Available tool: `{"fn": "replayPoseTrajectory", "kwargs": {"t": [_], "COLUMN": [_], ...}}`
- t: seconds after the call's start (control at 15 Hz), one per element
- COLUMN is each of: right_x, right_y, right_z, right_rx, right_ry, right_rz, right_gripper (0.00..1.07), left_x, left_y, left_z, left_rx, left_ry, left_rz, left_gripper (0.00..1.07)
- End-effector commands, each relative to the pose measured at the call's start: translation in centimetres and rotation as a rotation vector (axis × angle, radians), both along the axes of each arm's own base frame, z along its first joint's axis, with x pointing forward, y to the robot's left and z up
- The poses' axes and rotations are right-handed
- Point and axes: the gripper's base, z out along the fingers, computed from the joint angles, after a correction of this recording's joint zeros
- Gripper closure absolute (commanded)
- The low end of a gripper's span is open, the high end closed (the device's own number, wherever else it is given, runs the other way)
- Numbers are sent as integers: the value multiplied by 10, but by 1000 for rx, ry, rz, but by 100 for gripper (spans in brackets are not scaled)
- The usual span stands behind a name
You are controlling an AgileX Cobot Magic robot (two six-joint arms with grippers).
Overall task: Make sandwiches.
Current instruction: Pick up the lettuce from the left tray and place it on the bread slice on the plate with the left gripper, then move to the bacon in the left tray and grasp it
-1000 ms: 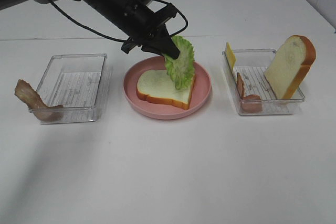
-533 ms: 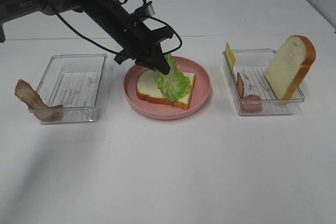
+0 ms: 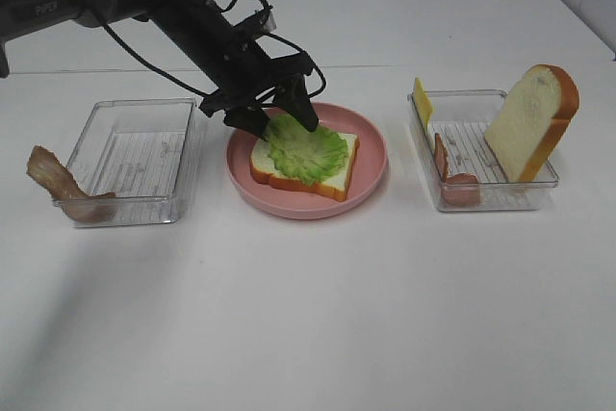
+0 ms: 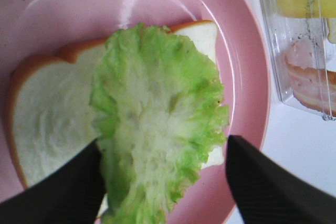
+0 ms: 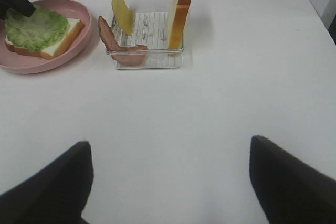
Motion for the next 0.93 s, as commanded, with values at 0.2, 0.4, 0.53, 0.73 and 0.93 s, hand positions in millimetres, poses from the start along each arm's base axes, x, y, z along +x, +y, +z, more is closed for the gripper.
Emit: {"fn": "replayPoseTrajectory", "kwargs": {"t": [0.2, 0.4, 0.53, 0.73, 0.93], "right_x": [0, 0, 0, 0, 0], "right_y": [0, 0, 0, 0, 0], "right_z": [0, 0, 0, 0, 0], "right_rx": [7, 7, 7, 7, 7], "right_ry": [-15, -15, -15, -15, -15], "right_rz": [-9, -9, -9, -9, -9], "right_gripper": [30, 30, 30, 30, 30], "left_x": [0, -5, -10, -14, -17], "left_y": [9, 23, 35, 48, 60], "left_z": [42, 68, 83, 98, 121], "left_rx": [88, 229, 300, 387, 458], "left_ry": [-94, -150, -150, -150, -208], "left_rz": [39, 21, 24, 42, 100], "left_gripper": [24, 24, 24, 25, 26]}}
